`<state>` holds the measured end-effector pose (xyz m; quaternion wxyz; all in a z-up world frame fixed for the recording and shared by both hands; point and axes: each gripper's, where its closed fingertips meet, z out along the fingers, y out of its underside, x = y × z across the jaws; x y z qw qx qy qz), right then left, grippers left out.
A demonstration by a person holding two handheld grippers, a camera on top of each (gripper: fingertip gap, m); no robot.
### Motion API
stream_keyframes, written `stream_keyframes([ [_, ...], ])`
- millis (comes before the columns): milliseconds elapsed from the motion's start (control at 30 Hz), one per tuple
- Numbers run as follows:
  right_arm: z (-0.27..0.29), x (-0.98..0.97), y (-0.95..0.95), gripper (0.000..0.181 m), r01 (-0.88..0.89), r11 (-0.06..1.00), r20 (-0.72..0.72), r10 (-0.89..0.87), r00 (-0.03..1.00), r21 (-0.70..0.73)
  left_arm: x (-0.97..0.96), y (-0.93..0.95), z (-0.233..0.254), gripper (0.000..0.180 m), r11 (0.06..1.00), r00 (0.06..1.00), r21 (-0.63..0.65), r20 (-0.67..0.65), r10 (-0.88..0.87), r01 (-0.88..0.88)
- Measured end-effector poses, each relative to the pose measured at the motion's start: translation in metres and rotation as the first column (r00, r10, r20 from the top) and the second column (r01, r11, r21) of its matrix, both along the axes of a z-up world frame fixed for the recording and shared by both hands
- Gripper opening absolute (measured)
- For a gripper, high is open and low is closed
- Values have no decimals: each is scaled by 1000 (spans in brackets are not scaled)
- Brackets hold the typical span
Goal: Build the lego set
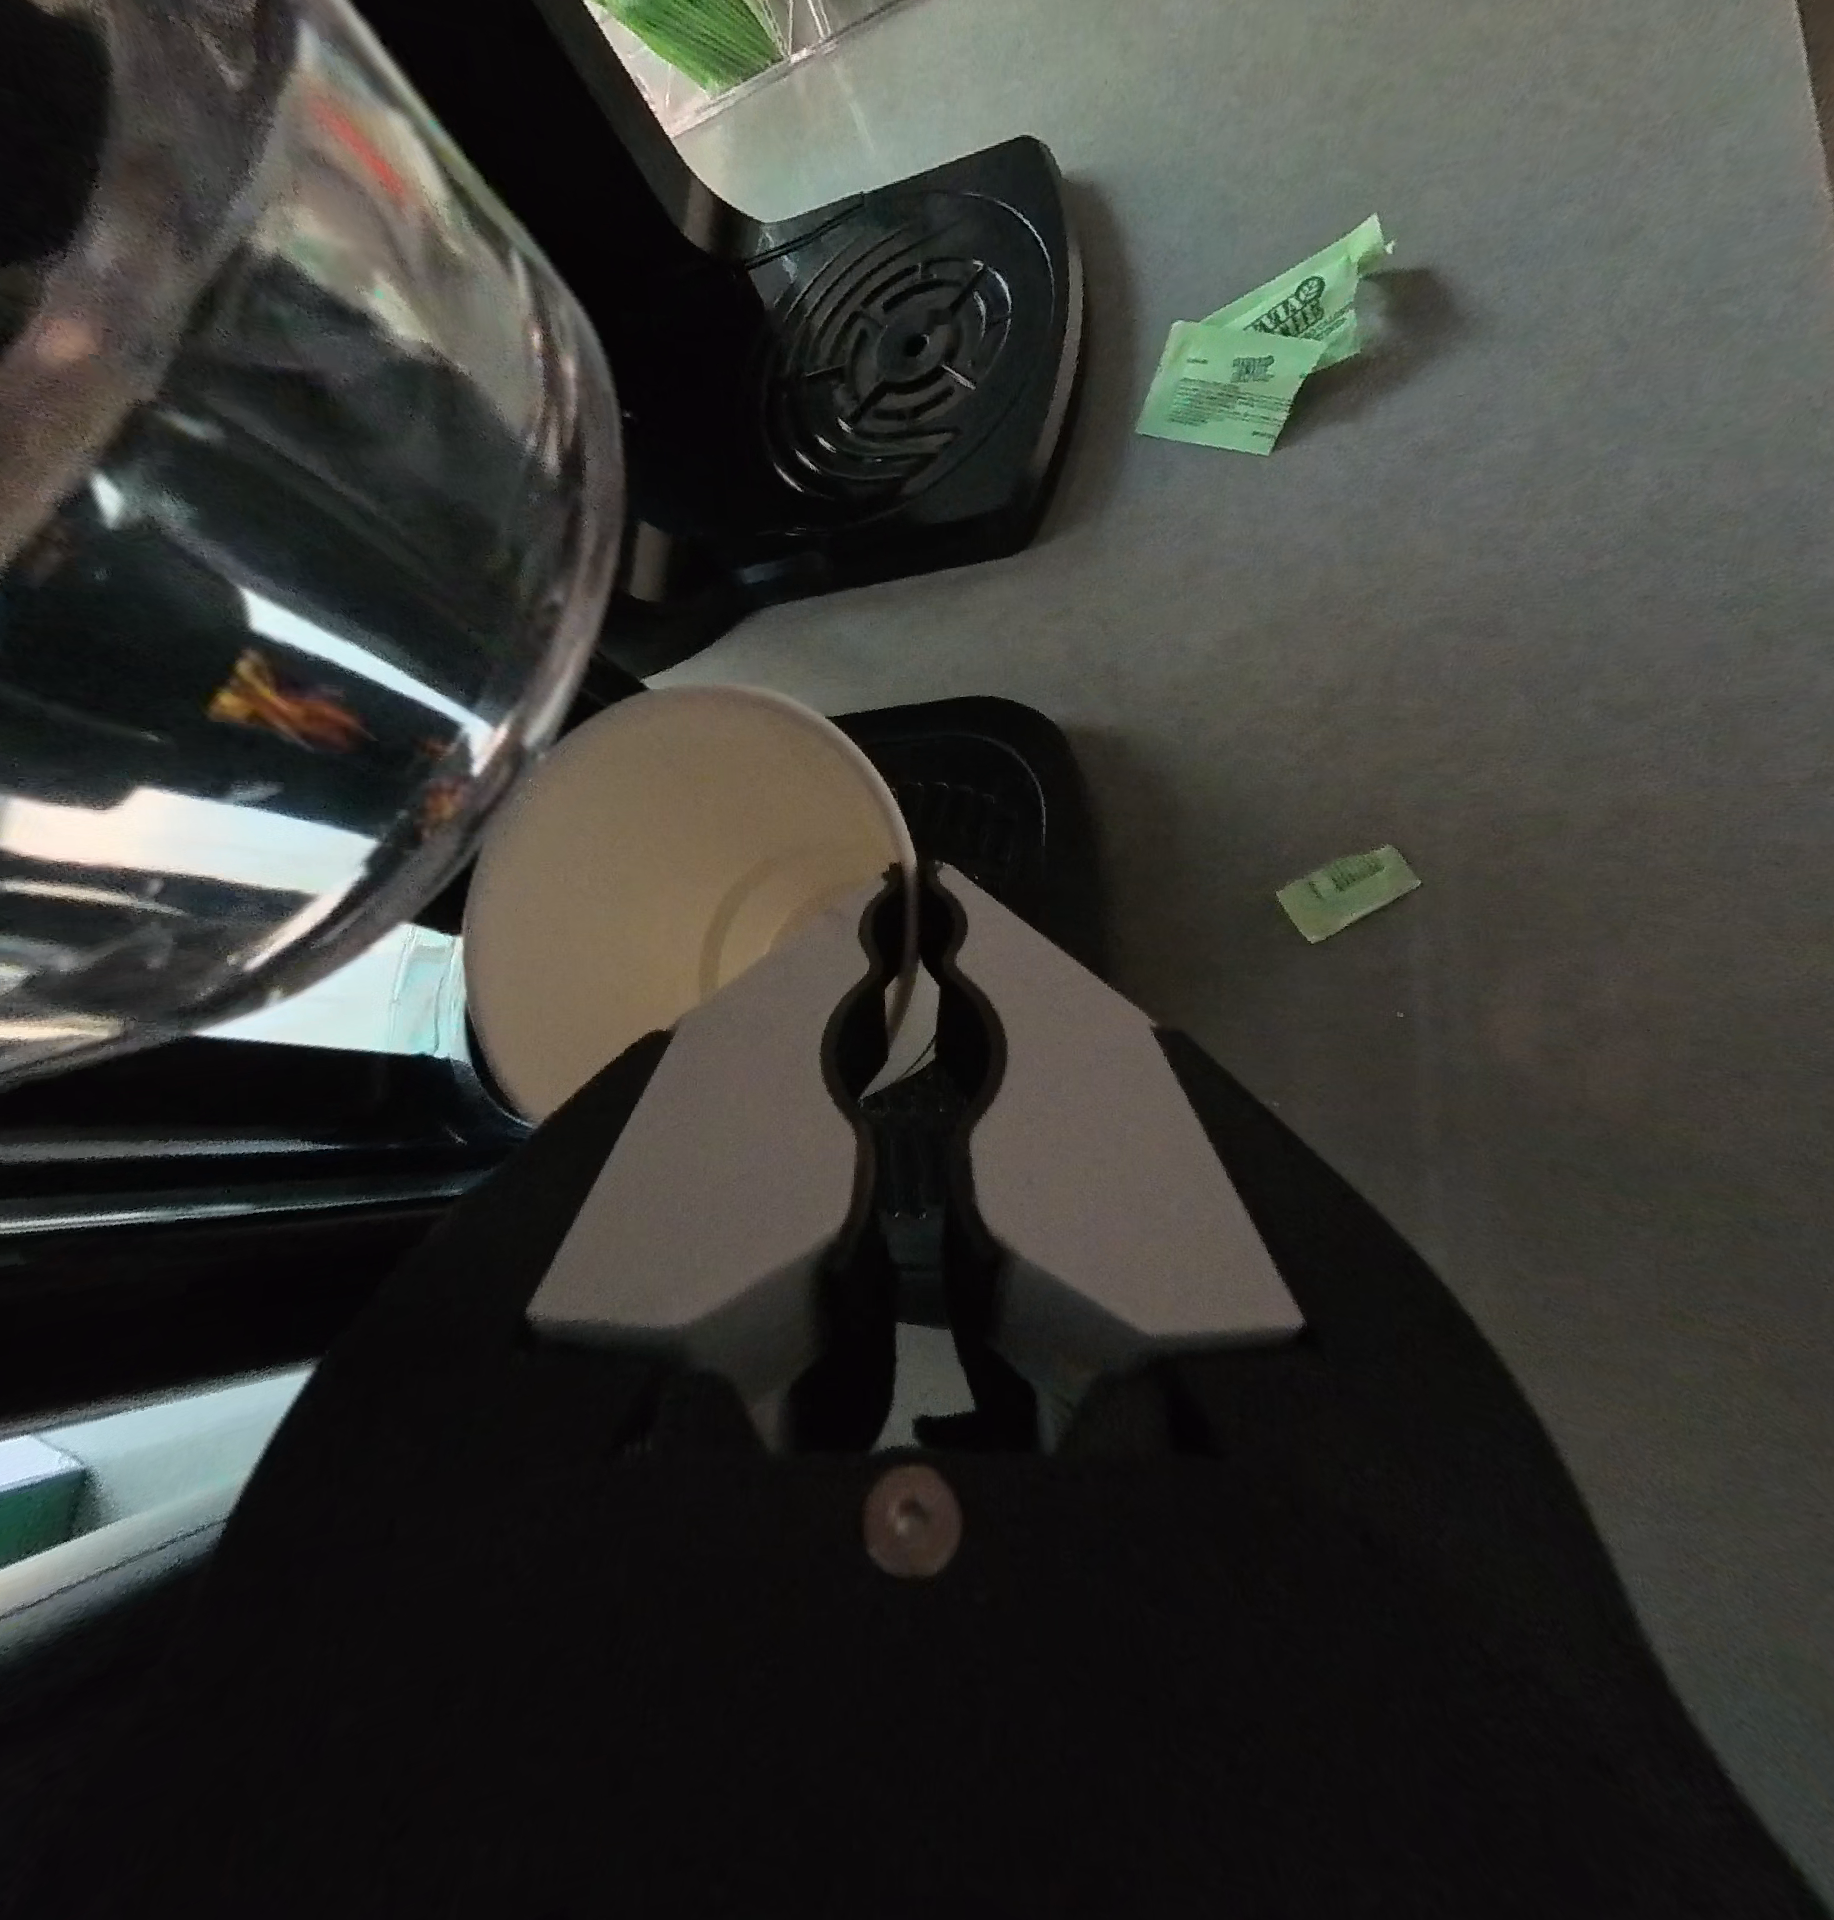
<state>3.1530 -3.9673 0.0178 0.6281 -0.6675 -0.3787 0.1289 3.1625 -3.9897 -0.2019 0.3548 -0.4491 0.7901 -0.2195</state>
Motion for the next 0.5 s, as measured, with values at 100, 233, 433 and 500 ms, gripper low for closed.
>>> stream_keyframes([
  [100, -3, -4, -4, 7, -4, 1000, 34, 4, 999, 14, 2, 2, -2, 0, 1000, 1000, 1, -10, -7, 7],
  [233, -4, -5, -6, 7, 6, 999, 59, -8, 998, 35, 4, 3, -4, 0, 1000, 1000, -4, -19, -13, 13],
  [433, -4, -6, -6, 7, 2, 999, 45, -4, 999, 35, 6, 4, -6, 0, 1000, 1000, -11, -17, -14, 14],
  [500, -4, -6, -6, 7, 1, 999, 43, -2, 999, 37, 6, 5, -7, 0, 1000, 1000, -14, -18, -12, 12],
])
